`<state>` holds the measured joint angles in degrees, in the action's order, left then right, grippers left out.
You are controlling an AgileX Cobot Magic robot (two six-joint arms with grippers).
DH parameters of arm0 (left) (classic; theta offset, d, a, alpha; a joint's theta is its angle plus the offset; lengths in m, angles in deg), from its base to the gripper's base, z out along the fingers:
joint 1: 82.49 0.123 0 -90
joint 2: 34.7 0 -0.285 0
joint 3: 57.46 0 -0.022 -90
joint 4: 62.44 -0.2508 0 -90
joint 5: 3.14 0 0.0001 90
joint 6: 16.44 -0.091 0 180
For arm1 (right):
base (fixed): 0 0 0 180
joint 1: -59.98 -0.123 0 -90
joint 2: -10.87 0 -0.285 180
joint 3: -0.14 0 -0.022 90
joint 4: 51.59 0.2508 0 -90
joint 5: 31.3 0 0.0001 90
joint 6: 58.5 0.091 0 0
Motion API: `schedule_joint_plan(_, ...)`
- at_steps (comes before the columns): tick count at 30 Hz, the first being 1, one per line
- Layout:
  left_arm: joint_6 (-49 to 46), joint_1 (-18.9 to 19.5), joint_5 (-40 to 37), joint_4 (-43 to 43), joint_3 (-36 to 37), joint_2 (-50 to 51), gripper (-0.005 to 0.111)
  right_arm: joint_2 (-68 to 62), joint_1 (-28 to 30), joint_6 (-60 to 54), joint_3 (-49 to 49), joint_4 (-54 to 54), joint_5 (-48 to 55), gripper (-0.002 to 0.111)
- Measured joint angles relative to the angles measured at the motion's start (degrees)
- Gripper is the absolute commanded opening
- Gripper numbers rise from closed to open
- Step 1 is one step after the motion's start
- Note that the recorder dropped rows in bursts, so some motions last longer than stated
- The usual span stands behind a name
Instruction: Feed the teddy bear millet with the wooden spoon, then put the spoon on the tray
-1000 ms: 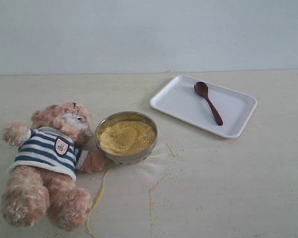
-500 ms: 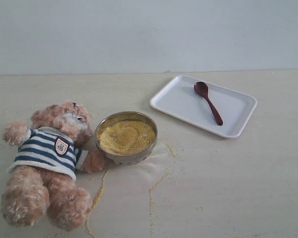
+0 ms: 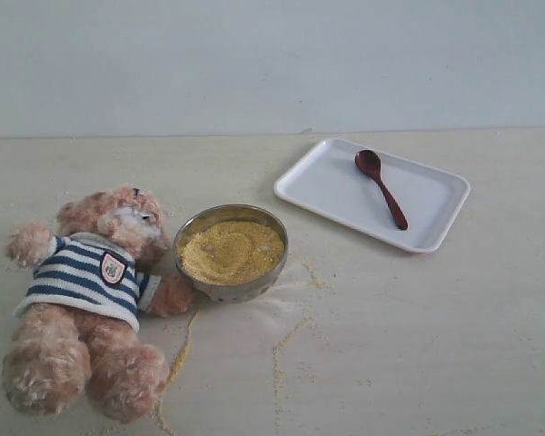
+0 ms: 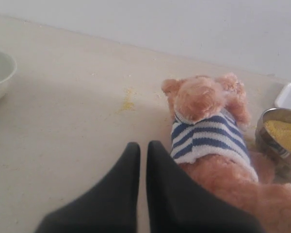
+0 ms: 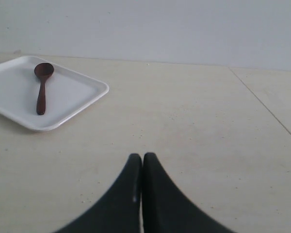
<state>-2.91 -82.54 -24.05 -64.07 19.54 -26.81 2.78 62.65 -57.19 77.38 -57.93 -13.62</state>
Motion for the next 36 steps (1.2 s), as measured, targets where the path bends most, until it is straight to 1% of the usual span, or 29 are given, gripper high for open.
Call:
schedule_joint_plan(4,-1.61,0.0,-1.46,0.82,0.0,0.0,0.005,0.0,0.0,0.0,0.0,0.0,0.0,0.0)
schedule_joint_plan(11,-2.52,0.0,-1.49,1.19,0.0,0.0,0.005,0.0,0.0,0.0,0.0,0.0,0.0,0.0)
schedule_joint_plan(36,-2.66,0.0,-1.49,1.19,0.0,0.0,0.005,0.0,0.0,0.0,0.0,0.0,0.0,0.0)
